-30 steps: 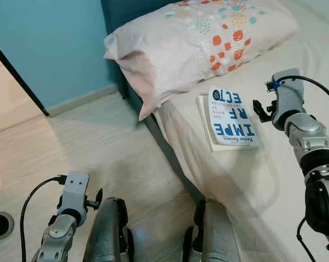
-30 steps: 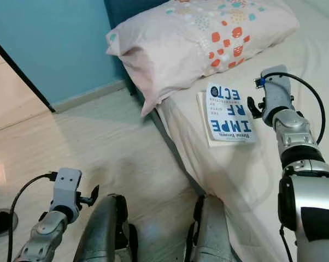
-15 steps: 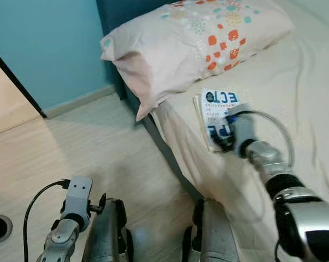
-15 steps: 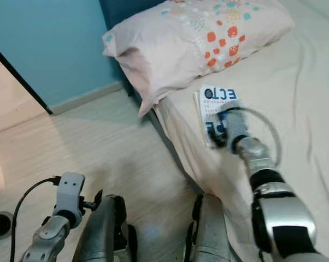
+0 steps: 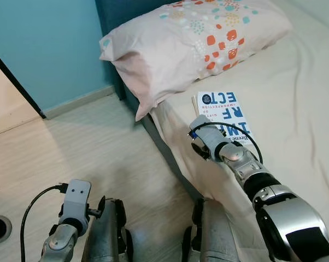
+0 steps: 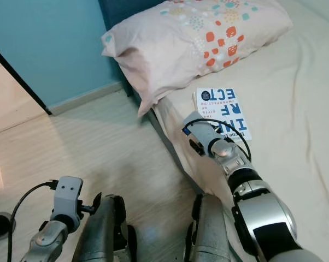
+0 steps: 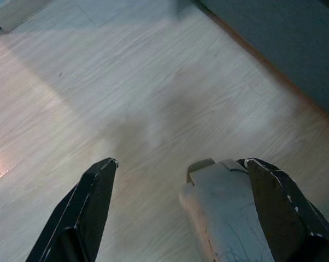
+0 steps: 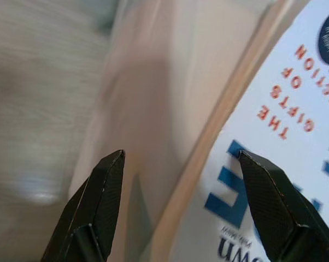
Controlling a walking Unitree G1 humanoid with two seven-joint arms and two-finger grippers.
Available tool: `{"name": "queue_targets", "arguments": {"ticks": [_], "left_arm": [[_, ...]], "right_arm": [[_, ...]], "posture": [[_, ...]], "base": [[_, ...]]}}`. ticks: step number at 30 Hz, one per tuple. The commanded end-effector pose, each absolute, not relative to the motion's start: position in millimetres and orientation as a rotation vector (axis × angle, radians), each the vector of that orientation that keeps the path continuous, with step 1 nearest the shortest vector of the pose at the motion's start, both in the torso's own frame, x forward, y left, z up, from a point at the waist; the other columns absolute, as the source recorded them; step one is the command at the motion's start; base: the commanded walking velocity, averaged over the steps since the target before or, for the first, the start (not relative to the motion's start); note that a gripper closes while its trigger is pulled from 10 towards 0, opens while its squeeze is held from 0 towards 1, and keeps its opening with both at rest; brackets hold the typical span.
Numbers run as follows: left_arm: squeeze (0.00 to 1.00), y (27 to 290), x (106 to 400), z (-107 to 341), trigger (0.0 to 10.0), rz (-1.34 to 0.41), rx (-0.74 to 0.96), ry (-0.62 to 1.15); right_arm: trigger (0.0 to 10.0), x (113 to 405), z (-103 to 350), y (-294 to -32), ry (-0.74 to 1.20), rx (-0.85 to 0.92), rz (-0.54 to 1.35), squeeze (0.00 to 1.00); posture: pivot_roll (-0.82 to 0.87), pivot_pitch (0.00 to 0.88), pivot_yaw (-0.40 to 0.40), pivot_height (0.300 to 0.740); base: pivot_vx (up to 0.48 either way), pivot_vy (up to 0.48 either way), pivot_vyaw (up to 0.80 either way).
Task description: Clean up the room
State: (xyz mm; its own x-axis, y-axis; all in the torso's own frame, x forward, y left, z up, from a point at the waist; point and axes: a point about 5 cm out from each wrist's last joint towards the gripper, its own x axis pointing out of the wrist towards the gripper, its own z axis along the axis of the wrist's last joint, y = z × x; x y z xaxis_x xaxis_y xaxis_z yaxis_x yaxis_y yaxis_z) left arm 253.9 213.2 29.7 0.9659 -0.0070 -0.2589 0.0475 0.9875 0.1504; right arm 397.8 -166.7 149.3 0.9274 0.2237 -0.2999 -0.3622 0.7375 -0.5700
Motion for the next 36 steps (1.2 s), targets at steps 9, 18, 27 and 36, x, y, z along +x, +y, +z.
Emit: {"name": "queue_targets", "arguments": {"ticks": [9, 18, 27, 36], "left_arm": [[0.0, 208.7, 242.8, 21.2, 10.0, -0.031, 0.14, 0.309], [0.0, 211.0, 239.0, 21.7, 10.0, -0.029, 0.141, 0.312], [0.0, 211.2, 237.7, 22.8, 10.0, -0.028, 0.142, 0.314], [0.0, 210.2, 237.8, 22.8, 10.0, -0.028, 0.141, 0.313]], "right_arm": [[10.0, 400.4, 153.8, -182.1, 0.219, -0.698, 0.145, 0.0], [10.0, 393.9, 132.7, -183.7, 0.349, -0.58, 0.099, 0.0], [0.0, 390.1, 122.7, -178.3, 0.397, -0.493, 0.142, 0.0], [0.0, 393.3, 132.9, -186.5, 0.368, -0.561, 0.141, 0.0]], "posture": [[0.11, 0.422, -0.071, 0.58], [0.12, 0.429, -0.072, 0.58], [0.12, 0.433, -0.075, 0.58], [0.11, 0.434, -0.079, 0.58]], "base": [[0.0, 0.0, 0.0], [0.0, 0.0, 0.0], [0.0, 0.0, 0.0], [0.0, 0.0, 0.0]]}}
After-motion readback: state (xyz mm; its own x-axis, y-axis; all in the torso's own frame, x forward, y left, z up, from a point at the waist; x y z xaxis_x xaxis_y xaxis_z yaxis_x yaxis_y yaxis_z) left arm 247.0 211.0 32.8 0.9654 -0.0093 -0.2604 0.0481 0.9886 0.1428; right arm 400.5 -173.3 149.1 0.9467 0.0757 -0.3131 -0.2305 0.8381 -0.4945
